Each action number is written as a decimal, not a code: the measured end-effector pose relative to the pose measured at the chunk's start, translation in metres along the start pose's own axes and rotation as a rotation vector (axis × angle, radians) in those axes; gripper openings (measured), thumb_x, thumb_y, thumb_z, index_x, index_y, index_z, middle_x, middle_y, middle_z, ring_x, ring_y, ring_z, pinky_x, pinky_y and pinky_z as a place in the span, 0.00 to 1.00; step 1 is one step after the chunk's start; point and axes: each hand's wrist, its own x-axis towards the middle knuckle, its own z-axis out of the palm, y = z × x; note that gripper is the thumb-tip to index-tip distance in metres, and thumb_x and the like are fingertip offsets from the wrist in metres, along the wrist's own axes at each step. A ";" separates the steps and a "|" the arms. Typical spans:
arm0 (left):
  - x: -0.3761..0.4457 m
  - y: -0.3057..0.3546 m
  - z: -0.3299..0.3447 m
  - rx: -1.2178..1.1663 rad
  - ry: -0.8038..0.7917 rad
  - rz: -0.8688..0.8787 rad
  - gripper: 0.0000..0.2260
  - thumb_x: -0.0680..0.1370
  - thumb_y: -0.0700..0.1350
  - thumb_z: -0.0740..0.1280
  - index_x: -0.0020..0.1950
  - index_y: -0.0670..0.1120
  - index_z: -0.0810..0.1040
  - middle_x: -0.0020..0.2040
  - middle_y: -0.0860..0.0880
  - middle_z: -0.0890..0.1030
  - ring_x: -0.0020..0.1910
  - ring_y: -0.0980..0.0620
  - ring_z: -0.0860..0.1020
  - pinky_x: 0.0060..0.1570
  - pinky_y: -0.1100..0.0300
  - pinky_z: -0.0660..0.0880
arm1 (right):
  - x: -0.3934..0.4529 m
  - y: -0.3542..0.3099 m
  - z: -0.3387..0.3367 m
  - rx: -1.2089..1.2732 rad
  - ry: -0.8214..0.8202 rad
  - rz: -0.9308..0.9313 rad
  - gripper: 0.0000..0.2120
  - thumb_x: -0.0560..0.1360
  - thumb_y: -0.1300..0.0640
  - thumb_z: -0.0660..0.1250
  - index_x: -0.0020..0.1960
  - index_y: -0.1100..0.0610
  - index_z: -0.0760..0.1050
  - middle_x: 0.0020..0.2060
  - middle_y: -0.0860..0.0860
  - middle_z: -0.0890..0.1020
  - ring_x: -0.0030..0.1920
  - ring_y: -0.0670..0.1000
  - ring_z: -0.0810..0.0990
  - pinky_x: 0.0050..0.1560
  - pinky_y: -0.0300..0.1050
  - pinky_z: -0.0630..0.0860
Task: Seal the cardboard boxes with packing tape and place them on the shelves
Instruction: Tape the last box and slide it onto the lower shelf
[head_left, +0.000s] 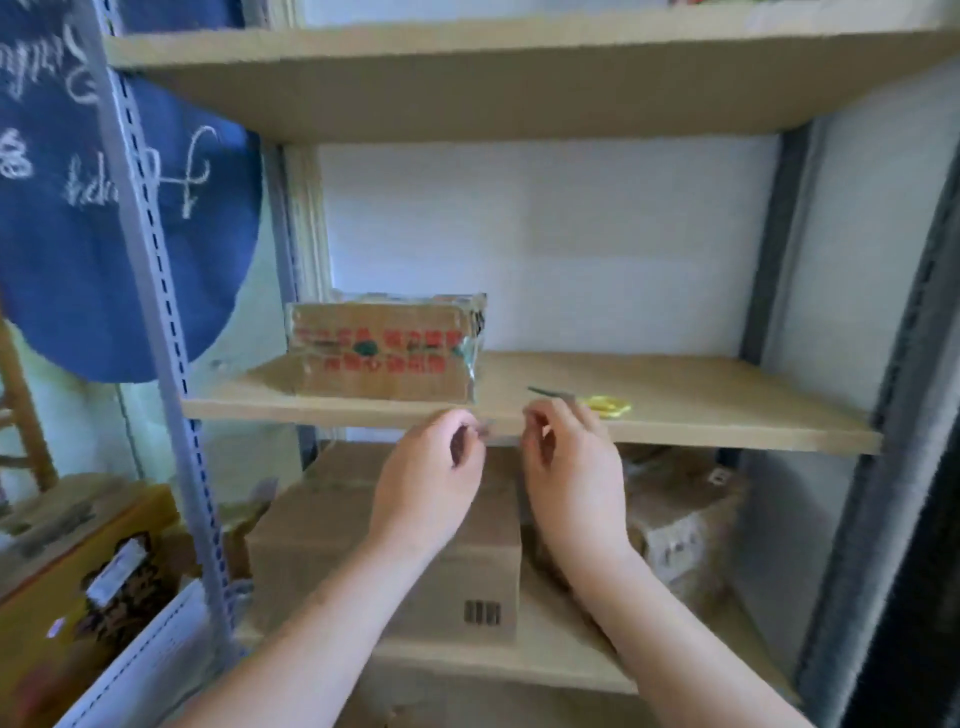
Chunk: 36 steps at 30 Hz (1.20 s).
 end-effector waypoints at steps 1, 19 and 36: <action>0.008 0.010 0.001 -0.019 0.010 0.000 0.07 0.81 0.50 0.60 0.47 0.57 0.76 0.30 0.55 0.77 0.29 0.55 0.77 0.29 0.58 0.71 | 0.026 0.013 -0.003 -0.065 0.006 0.006 0.07 0.77 0.63 0.64 0.51 0.58 0.80 0.45 0.54 0.79 0.47 0.56 0.77 0.43 0.49 0.75; -0.089 -0.180 -0.054 0.078 -0.356 -0.523 0.11 0.83 0.46 0.60 0.47 0.55 0.80 0.44 0.56 0.83 0.45 0.54 0.82 0.48 0.53 0.79 | 0.068 0.025 -0.036 -0.461 -0.663 0.052 0.17 0.69 0.35 0.71 0.37 0.49 0.83 0.32 0.50 0.82 0.35 0.56 0.80 0.36 0.46 0.76; -0.224 -0.433 0.035 0.145 -1.261 -0.670 0.18 0.72 0.56 0.67 0.56 0.48 0.81 0.50 0.48 0.85 0.49 0.47 0.83 0.51 0.50 0.79 | -0.382 0.008 0.261 0.527 -1.116 1.145 0.17 0.81 0.50 0.62 0.41 0.60 0.79 0.28 0.52 0.78 0.25 0.45 0.73 0.29 0.38 0.69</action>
